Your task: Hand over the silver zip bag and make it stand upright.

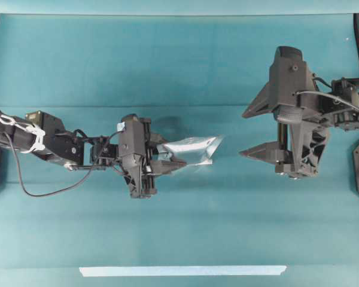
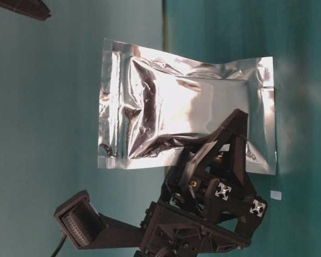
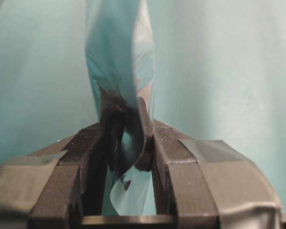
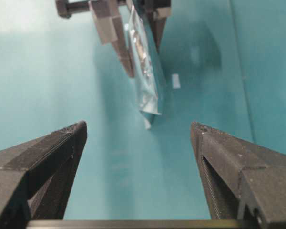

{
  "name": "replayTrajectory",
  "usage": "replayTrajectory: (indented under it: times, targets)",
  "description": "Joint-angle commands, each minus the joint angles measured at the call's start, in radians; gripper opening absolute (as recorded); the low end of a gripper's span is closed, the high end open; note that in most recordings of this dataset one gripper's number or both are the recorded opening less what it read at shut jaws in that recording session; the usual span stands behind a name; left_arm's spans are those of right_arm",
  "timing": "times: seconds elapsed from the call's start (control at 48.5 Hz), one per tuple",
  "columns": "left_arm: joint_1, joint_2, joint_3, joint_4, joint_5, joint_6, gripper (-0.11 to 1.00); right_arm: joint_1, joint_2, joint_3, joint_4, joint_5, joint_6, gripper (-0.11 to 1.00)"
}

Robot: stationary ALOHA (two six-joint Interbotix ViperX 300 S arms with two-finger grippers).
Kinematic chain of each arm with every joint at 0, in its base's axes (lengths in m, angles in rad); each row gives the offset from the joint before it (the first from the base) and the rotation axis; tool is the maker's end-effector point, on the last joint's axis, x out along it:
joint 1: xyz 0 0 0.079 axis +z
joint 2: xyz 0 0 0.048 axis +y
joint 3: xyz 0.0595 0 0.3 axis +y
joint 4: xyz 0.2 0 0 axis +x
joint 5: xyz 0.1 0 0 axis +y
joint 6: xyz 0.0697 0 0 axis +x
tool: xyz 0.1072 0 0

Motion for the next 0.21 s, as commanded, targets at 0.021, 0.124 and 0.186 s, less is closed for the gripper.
replayTrajectory:
  times: [0.021,0.124,0.186]
  targets:
    - [-0.005,-0.005,-0.011,0.002,-0.003,0.003,0.27,0.002,-0.011,-0.009,0.003,-0.008,0.006,0.89]
    - [-0.005,-0.005,-0.011,0.002,-0.003,0.003,0.27,0.002,-0.011,-0.009,0.003,-0.008,0.006,0.89]
    - [-0.005,-0.005,-0.011,0.002,-0.003,0.003,0.27,0.002,-0.011,-0.009,0.002,-0.008,0.006,0.89]
